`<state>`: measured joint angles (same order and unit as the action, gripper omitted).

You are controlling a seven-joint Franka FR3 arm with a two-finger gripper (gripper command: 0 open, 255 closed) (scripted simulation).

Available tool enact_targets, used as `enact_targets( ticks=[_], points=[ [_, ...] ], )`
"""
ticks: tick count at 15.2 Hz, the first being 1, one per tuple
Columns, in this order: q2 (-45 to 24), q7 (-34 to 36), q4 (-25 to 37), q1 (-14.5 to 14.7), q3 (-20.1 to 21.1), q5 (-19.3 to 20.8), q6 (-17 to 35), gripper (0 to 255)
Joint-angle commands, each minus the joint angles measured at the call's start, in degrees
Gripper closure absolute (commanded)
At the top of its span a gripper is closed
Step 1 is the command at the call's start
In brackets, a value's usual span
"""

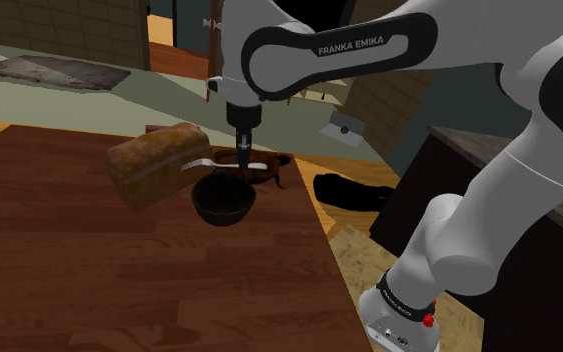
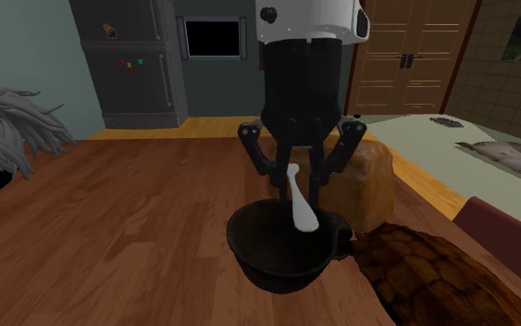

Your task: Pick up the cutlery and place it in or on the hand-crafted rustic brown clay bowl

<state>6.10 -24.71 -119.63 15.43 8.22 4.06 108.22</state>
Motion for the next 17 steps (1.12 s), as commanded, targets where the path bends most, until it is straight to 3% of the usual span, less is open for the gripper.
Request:
enact_targets(
  ticks=[1,8,16,17],
  points=[
    [0.1,-0.1,-1.4,-0.1,-0.1,0.0,1.3,255],
    [-1.7,0.5,-5.0,-0.1,0.0,0.5,6.7,255],
    [-1.8,0.5,-5.2,-0.1,0.0,0.5,7.0,255],
    [-1.8,0.6,-5.2,-0.1,0.0,0.5,7.0,0]
  ],
)
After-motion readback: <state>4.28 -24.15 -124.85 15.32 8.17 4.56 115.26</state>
